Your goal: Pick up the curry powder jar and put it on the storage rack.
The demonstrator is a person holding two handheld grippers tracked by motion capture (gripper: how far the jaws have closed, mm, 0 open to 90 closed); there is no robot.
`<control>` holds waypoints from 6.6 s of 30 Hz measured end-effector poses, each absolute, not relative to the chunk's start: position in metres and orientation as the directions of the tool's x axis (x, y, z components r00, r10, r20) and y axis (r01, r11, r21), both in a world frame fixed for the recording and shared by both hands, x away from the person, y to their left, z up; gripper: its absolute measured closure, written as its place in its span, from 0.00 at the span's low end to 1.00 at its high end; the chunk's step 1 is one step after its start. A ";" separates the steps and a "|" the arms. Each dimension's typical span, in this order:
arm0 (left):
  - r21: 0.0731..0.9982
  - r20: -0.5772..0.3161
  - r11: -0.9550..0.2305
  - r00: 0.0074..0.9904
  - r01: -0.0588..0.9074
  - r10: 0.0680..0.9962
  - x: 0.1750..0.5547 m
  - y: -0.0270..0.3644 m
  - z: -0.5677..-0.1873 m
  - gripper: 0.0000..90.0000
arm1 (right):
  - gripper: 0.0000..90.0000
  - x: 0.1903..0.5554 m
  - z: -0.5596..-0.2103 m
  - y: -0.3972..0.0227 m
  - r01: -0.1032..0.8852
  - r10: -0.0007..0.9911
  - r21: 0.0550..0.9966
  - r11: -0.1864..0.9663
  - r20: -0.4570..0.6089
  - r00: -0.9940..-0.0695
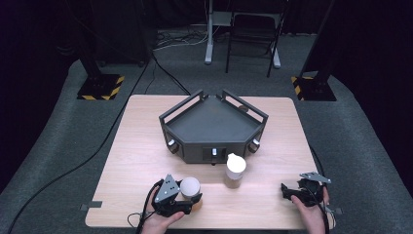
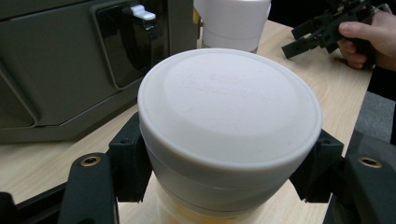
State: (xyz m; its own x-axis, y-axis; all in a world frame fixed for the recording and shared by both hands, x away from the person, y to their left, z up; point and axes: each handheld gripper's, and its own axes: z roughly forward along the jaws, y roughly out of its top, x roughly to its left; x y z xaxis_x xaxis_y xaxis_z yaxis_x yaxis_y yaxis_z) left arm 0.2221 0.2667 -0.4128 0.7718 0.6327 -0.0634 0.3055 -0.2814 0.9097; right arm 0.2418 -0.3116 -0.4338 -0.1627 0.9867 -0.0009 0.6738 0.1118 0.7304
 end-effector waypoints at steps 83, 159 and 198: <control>0.936 -0.038 -0.216 0.690 0.279 0.723 0.325 0.237 -0.279 0.38 | 0.00 0.243 -0.434 -0.311 0.674 0.986 0.730 0.113 0.001 -0.165; 0.908 -0.009 -0.253 0.618 0.335 0.786 0.331 0.256 -0.302 0.06 | 0.00 0.243 -0.434 -0.311 0.673 0.986 0.731 0.113 0.000 -0.166; 0.899 -0.077 -0.180 0.550 0.399 0.832 0.266 0.320 -0.388 0.06 | 0.00 0.243 -0.434 -0.311 0.673 0.986 0.731 0.113 0.000 -0.165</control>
